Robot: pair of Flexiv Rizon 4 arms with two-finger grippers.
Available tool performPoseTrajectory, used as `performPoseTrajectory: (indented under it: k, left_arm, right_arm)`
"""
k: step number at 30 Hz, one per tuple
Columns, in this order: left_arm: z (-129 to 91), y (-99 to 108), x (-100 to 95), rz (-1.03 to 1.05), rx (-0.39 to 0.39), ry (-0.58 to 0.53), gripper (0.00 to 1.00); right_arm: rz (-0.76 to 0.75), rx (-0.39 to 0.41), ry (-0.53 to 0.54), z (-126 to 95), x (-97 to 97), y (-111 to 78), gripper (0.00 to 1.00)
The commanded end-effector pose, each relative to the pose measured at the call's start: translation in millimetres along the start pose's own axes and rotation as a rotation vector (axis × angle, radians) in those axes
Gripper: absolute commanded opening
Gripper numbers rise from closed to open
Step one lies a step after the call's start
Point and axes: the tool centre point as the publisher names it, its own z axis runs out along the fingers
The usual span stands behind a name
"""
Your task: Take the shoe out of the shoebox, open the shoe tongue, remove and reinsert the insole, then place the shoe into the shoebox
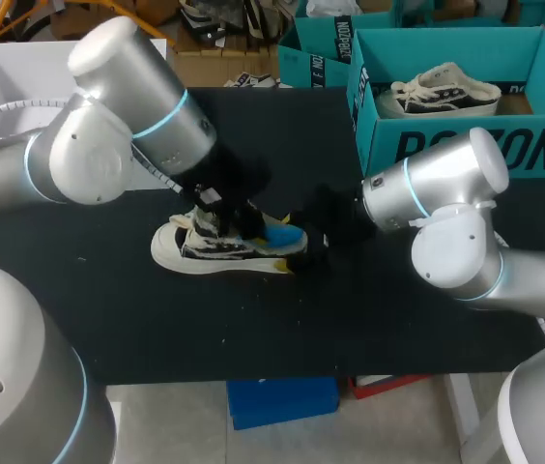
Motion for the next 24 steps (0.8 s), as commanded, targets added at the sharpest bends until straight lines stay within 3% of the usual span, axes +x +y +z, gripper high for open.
performPoseTrajectory:
  k: [1,13,17,24]
  left_arm:
    - [-28.3,-2.7,4.3,-0.012,0.054,0.043,0.00]
    - [-84.8,-51.8,27.1,-0.069,0.231,0.091,0.00]
    - [-106.4,-64.2,32.6,-0.108,0.325,0.114,0.00]
    - [-132.2,-75.0,41.3,-0.192,0.522,0.248,0.00]
  right_arm:
    - [0.001,0.001,-0.001,0.8,-0.2,0.0,0.00]
    - [0.001,0.001,-0.001,0.8,-0.2,0.0,0.00]
    - [0.001,0.001,-0.001,0.8,-0.2,0.0,0.00]
    - [0.001,0.001,-0.001,0.8,-0.2,0.0,0.00]
